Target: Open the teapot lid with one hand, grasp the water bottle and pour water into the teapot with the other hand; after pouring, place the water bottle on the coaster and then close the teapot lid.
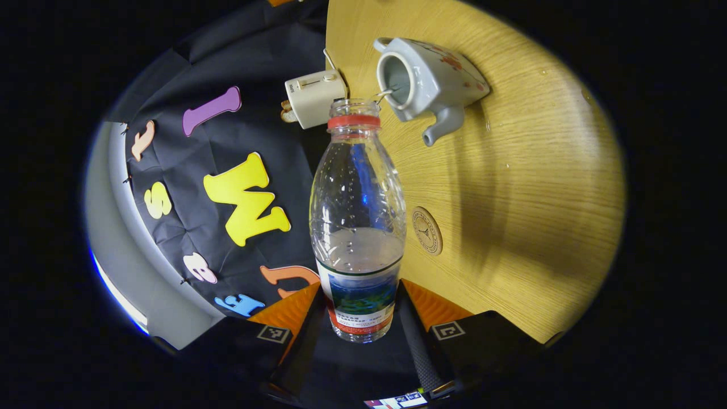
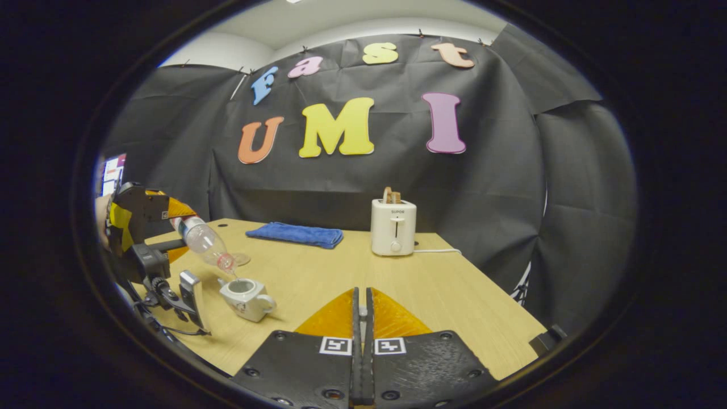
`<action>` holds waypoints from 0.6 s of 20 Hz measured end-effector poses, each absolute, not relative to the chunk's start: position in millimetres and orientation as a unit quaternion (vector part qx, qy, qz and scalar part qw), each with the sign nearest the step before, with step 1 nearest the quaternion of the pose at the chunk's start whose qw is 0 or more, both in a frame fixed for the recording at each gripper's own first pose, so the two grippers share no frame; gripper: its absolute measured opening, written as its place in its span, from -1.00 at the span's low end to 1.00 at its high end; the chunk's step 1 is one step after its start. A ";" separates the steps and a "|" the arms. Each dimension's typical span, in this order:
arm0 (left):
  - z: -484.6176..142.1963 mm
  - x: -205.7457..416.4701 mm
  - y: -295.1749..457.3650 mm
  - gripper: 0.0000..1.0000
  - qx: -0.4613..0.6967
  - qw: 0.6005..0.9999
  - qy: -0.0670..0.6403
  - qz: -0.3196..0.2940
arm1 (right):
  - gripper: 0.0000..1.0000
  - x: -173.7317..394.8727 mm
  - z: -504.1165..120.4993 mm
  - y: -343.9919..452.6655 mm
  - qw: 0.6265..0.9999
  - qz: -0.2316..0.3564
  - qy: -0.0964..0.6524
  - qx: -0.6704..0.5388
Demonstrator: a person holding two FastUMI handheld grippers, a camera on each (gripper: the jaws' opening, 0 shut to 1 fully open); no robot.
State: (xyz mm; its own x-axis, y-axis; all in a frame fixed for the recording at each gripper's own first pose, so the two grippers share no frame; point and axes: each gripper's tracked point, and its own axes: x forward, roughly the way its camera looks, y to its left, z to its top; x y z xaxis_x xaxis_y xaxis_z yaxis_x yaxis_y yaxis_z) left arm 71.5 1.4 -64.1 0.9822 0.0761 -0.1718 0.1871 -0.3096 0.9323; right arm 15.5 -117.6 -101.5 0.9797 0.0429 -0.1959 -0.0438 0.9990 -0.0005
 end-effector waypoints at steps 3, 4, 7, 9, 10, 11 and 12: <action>-60.7 71.7 -1.0 0.51 0.815 0.572 0.079 -0.045 | -1.00 15.2 -103.1 -117.7 0.995 0.022 0.099 -0.001; -59.7 71.4 -1.0 0.51 0.817 0.570 0.079 -0.045 | -1.00 15.2 -103.7 -118.3 0.995 0.022 0.099 -0.001; -56.7 72.0 -3.2 0.51 0.824 0.560 0.074 -0.043 | -1.00 14.8 -103.5 -118.7 0.995 0.022 0.099 0.000; -53.4 72.2 -3.3 0.50 0.826 0.557 0.072 -0.041 | -1.00 14.5 -104.5 -118.3 0.995 0.023 0.100 0.000; -52.0 72.0 -3.4 0.58 0.827 0.556 0.072 -0.039 | -1.00 14.0 -104.2 -117.8 0.995 0.024 0.100 0.001; -51.3 72.2 -2.9 0.50 0.829 0.554 0.072 -0.037 | -1.00 13.2 -104.9 -117.3 0.995 0.024 0.100 0.001; -49.5 72.7 -3.5 0.51 0.831 0.551 0.071 -0.034 | -1.00 13.0 -104.1 -117.3 0.995 0.025 0.100 0.001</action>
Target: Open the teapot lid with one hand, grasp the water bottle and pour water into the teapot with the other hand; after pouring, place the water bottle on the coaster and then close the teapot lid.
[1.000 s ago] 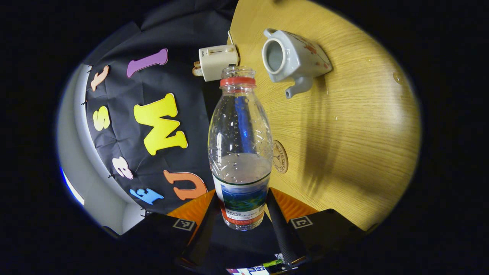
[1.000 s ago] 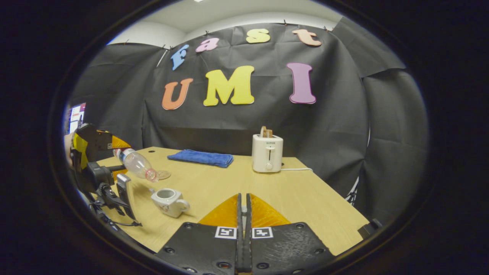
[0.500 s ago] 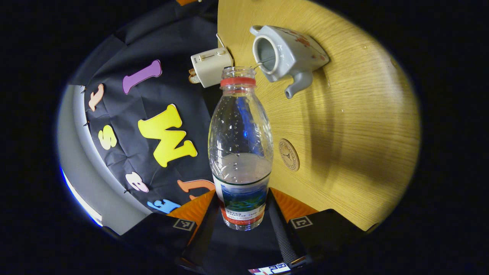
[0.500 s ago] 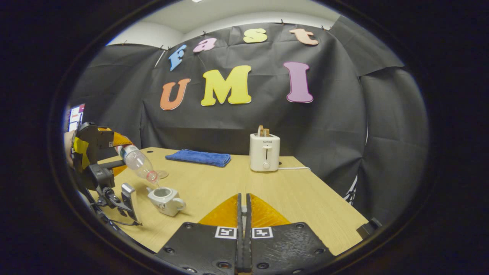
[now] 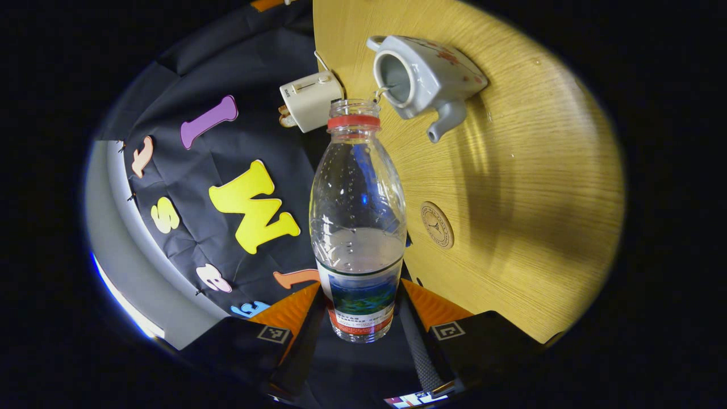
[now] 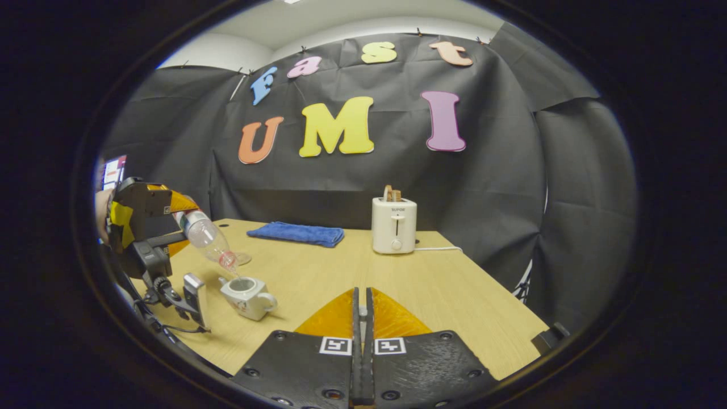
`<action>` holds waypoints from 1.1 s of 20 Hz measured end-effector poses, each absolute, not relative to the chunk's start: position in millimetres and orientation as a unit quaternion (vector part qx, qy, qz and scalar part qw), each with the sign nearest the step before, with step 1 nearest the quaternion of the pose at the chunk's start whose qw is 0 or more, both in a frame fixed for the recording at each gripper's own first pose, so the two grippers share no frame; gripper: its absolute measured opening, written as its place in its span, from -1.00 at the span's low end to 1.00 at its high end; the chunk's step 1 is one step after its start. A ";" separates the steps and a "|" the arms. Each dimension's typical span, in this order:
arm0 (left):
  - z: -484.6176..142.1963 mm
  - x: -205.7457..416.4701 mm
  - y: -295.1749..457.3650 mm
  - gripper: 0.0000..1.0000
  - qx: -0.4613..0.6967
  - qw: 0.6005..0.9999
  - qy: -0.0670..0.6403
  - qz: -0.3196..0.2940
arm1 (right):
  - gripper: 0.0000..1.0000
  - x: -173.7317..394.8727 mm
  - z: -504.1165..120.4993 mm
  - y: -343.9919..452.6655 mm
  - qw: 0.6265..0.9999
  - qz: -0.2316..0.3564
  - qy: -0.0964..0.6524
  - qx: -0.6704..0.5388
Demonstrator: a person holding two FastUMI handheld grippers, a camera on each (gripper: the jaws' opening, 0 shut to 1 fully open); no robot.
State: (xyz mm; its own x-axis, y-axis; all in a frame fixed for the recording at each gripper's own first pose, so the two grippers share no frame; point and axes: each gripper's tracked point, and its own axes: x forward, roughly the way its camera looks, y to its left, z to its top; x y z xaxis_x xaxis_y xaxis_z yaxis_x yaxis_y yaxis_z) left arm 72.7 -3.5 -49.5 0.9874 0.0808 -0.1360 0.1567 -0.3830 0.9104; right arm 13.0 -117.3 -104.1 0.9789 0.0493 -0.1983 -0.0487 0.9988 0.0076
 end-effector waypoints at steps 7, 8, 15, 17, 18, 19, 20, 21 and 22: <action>-38.2 74.9 -7.4 0.50 0.842 0.534 0.074 -0.031 | -1.00 12.5 -104.9 -118.3 0.995 0.028 0.098 0.006; -36.5 75.8 -7.9 0.50 0.844 0.530 0.073 -0.029 | -1.00 12.1 -104.7 -118.3 0.995 0.028 0.098 0.006; -30.6 78.6 -12.7 0.58 0.856 0.510 0.078 -0.030 | -0.99 12.7 -106.5 -120.5 0.995 0.029 0.098 0.011; -27.8 78.8 -14.0 0.51 0.861 0.502 0.078 -0.029 | -1.00 11.8 -106.8 -121.4 0.995 0.029 0.098 0.013; -26.6 79.4 -15.1 0.50 0.863 0.498 0.077 -0.029 | -1.00 12.2 -107.1 -121.9 0.995 0.029 0.099 0.014; -26.2 78.7 -16.0 0.50 0.864 0.496 0.076 -0.029 | -1.00 12.2 -107.9 -122.0 0.995 0.029 0.099 0.014; -25.1 78.3 -16.5 0.51 0.866 0.494 0.076 -0.029 | -1.00 12.0 -107.9 -122.1 0.995 0.030 0.099 0.014; -26.0 78.0 -17.9 0.51 0.867 0.492 0.075 -0.030 | -1.00 12.1 -108.0 -121.8 0.995 0.030 0.099 0.014; -25.8 78.8 -18.6 0.51 0.868 0.489 0.075 -0.030 | -1.00 12.0 -107.6 -122.1 0.995 0.030 0.098 0.014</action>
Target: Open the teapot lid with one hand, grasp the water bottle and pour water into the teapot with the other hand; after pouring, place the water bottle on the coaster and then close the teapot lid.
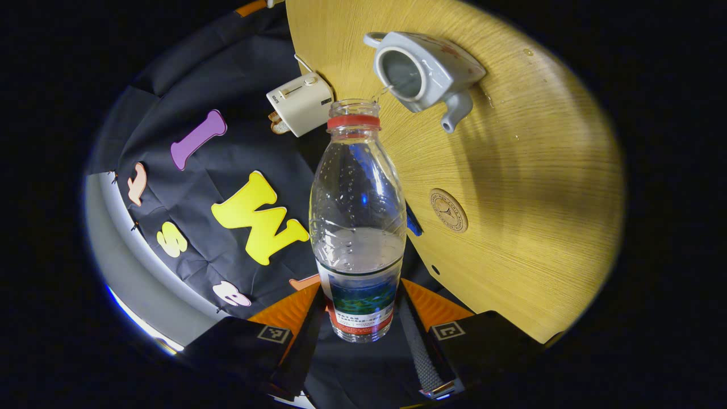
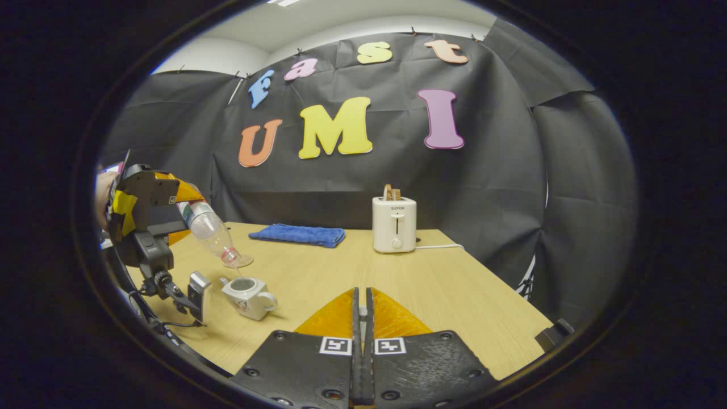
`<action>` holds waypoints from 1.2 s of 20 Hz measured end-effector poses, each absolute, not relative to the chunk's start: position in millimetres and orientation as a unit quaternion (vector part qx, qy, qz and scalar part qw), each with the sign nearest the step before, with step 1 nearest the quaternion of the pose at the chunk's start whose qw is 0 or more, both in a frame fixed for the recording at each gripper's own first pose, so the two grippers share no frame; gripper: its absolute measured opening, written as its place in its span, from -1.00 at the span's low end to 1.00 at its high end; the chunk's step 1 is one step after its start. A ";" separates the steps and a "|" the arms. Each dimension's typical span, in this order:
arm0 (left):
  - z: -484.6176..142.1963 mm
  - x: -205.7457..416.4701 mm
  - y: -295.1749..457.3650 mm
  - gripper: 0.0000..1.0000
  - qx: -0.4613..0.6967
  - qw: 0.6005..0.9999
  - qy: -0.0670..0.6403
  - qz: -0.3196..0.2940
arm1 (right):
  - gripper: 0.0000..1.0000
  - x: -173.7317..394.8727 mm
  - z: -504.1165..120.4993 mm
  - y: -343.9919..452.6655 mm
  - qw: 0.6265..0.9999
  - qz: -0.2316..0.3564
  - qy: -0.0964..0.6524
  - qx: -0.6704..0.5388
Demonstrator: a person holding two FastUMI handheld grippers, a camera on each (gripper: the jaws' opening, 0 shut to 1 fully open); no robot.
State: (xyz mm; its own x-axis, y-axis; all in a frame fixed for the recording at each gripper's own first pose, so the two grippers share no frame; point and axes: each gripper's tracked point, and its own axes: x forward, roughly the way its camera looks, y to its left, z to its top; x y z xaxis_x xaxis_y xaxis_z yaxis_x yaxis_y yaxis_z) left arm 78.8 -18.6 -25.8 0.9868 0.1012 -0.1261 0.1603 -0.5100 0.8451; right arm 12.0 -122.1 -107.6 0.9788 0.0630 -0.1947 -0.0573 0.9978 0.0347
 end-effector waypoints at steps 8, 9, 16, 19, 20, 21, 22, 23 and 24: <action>-24.2 76.8 -21.4 0.50 0.877 0.474 0.070 -0.030 | -1.00 9.8 -107.6 -123.3 0.995 0.030 0.096 0.016; -24.6 77.4 -21.6 0.50 0.877 0.474 0.069 -0.031 | -1.00 9.3 -106.7 -122.7 0.995 0.030 0.096 0.016; -23.7 79.0 -21.6 0.51 0.875 0.478 0.069 -0.033 | -1.00 8.6 -106.0 -122.0 0.995 0.031 0.095 0.014; -27.7 78.5 -21.0 0.50 0.867 0.492 0.064 -0.036 | -1.00 8.9 -106.4 -121.4 0.995 0.032 0.095 0.016; -29.4 77.5 -20.1 0.51 0.863 0.499 0.063 -0.035 | -1.00 8.7 -106.0 -121.6 0.995 0.032 0.095 0.016; -31.0 76.5 -20.6 0.51 0.859 0.506 0.063 -0.036 | -1.00 8.4 -105.4 -122.0 0.995 0.032 0.095 0.016; -30.9 76.5 -21.0 0.51 0.855 0.513 0.061 -0.036 | -1.00 8.1 -103.9 -121.8 0.995 0.032 0.095 0.016; -32.3 75.8 -22.5 0.51 0.850 0.521 0.060 -0.040 | -1.00 8.2 -103.5 -122.4 0.995 0.032 0.095 0.016; -33.8 76.6 -21.8 0.50 0.843 0.533 0.062 -0.045 | -1.00 8.6 -102.4 -122.5 0.995 0.032 0.095 0.017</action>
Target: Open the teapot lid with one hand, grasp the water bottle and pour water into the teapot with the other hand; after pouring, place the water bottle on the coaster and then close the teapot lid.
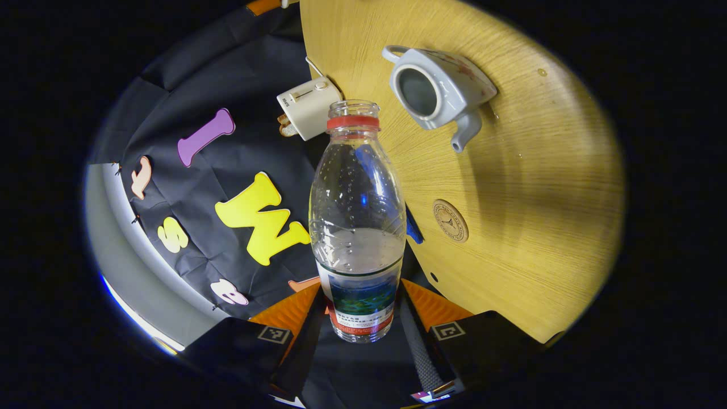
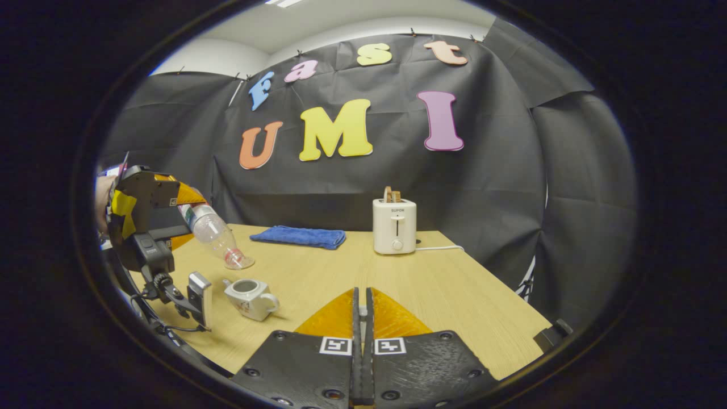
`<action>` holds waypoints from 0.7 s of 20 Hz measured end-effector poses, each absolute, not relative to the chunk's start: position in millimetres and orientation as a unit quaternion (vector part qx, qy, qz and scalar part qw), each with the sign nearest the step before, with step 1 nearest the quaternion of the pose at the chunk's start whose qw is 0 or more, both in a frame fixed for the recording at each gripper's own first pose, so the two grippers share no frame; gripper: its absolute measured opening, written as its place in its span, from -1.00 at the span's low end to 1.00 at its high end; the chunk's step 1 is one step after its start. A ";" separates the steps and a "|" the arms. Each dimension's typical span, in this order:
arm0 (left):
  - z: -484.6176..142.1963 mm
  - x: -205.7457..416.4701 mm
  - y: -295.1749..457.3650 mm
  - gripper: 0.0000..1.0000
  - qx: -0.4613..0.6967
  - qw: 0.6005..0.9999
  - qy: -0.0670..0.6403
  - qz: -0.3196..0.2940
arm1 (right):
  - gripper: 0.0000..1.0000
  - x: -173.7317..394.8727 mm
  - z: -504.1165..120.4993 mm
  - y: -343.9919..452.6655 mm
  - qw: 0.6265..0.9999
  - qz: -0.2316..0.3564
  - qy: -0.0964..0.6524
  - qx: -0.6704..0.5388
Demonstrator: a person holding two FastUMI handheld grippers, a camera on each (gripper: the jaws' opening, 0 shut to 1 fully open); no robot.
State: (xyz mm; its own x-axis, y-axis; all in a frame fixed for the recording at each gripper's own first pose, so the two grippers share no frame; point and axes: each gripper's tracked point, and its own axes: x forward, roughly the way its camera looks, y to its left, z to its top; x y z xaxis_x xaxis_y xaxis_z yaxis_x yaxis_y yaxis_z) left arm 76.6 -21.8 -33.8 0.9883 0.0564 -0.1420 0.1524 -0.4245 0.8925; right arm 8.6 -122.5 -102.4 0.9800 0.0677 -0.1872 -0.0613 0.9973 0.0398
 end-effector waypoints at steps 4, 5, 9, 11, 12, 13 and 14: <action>-34.3 72.9 -16.9 0.50 0.789 0.609 0.068 -0.041 | -1.00 7.9 -98.8 -119.9 0.995 0.035 0.095 0.021; -38.3 73.1 -17.2 0.48 0.767 0.636 0.073 -0.048 | -1.00 7.4 -98.2 -118.8 0.995 0.037 0.094 0.022; -68.4 68.0 -6.3 0.46 0.620 0.769 0.131 -0.079 | -1.00 8.3 -92.5 -114.3 0.995 0.041 0.091 0.023; -73.6 63.0 -1.9 0.47 0.553 0.817 0.145 -0.075 | -1.00 8.9 -90.0 -110.8 0.995 0.044 0.090 0.022; -72.7 63.2 0.4 0.47 0.524 0.836 0.148 -0.070 | -1.00 8.7 -87.8 -108.3 0.995 0.046 0.089 0.023; -72.1 62.5 2.1 0.47 0.491 0.856 0.151 -0.063 | -1.00 8.2 -87.0 -105.9 0.995 0.048 0.088 0.022; -71.3 61.8 4.4 0.47 0.454 0.876 0.151 -0.062 | -0.99 7.8 -85.6 -103.7 0.995 0.049 0.087 0.020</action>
